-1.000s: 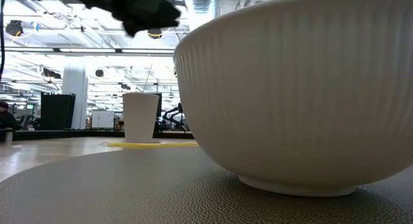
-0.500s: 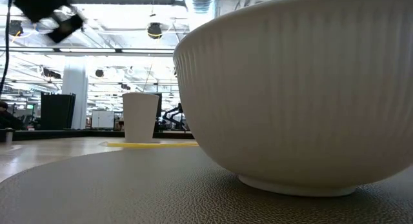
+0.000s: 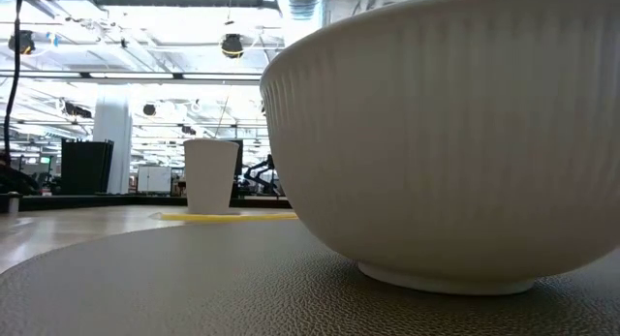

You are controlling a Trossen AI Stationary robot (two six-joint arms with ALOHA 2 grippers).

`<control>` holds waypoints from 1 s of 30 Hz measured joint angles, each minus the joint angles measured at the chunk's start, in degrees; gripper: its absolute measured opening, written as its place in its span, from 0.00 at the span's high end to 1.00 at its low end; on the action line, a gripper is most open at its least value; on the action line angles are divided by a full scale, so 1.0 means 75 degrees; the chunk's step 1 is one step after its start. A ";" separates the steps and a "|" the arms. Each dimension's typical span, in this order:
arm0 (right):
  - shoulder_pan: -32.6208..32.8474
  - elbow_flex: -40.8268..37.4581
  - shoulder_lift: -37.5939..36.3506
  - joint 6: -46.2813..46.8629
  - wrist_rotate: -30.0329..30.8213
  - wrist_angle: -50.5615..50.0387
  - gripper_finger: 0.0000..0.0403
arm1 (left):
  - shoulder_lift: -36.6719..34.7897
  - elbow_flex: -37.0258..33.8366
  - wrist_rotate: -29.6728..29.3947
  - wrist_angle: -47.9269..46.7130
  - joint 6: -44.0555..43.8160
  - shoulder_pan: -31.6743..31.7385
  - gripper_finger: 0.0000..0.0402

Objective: Pick & Place Utensil
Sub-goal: Put the green spoon into the white bowl on the placemat

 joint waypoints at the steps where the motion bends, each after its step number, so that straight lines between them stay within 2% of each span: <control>1: 0.0000 0.0000 0.0000 0.0001 0.0000 0.0000 0.79 | 0.0095 0.0000 0.0049 -0.0115 0.0006 -0.0047 0.71; 10: 0.0000 0.0000 -0.0003 0.0017 0.0000 0.0000 0.79 | 0.0378 -0.0009 -0.0045 -0.0804 0.0441 -0.0244 0.71; 14: 0.0000 0.0000 -0.0003 0.0019 0.0000 0.0000 0.79 | 0.0148 -0.0009 -0.0382 -0.0796 0.0506 -0.0217 0.71; 19: 0.0000 0.0000 -0.0003 0.0019 0.0000 0.0001 0.79 | -0.0273 -0.0009 -0.1119 -0.0787 0.1228 -0.0217 0.71; 30: 0.0006 0.0000 -0.0003 0.0016 0.0000 0.0003 0.79 | 0.0003 -0.0188 -0.1156 -0.1253 0.1430 -0.0259 0.71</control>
